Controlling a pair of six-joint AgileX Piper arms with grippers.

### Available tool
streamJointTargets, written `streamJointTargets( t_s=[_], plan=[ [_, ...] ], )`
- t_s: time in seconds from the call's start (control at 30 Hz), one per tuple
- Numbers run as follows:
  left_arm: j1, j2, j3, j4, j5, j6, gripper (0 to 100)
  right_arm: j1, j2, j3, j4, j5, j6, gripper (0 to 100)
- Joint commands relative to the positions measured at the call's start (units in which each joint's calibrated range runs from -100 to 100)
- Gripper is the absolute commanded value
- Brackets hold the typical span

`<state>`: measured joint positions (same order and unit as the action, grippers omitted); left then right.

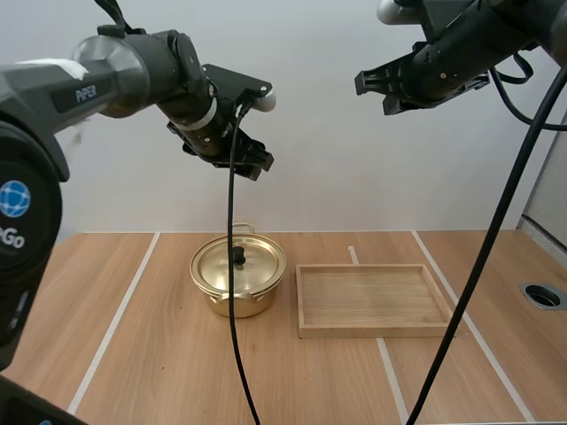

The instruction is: Open the pot, put the grape inside, and close it

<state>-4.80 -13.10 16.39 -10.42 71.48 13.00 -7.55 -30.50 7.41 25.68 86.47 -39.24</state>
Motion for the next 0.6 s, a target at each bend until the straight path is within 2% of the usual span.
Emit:
streamJointTargets(
  t_s=[0.0,0.03,0.07,0.1,0.13,0.37,0.53,0.57],
  plan=[
    [-0.14,-1.8,-0.7,1.0,1.2,0.0,100,-0.1,-0.8,0.2,0.5,0.6,-0.2,0],
    [-0.14,-2.1,-0.7,1.1,1.2,-0.2,100,-0.1,-0.8,0.2,0.5,0.6,-0.2,0],
    [-0.14,-2.4,-0.7,2.3,1.2,-1.2,42,-0.1,-0.8,0.2,0.5,0.6,-0.2,0],
    [-0.14,-2.5,-0.7,2.6,1.2,-2.0,15,-0.1,-0.8,0.2,0.5,0.6,-0.2,0],
    [-0.14,-2.5,-0.7,2.6,1.2,-2.5,0,-0.1,-0.8,0.2,0.5,0.6,-0.2,0],
    [-0.14,-2.8,-0.7,2.6,0.3,-4.8,0,-0.1,-0.8,0.2,0.5,0.8,0.1,0],
    [-0.14,-2.9,-0.7,4.8,9.1,-3.3,0,-0.1,-0.8,0.2,1.0,0.8,0.2,0],
    [-0.05,-2.9,-0.7,5.4,9.2,-4.9,0,-0.1,-0.8,0.2,1.0,1.0,0.2,0]
  ],
)
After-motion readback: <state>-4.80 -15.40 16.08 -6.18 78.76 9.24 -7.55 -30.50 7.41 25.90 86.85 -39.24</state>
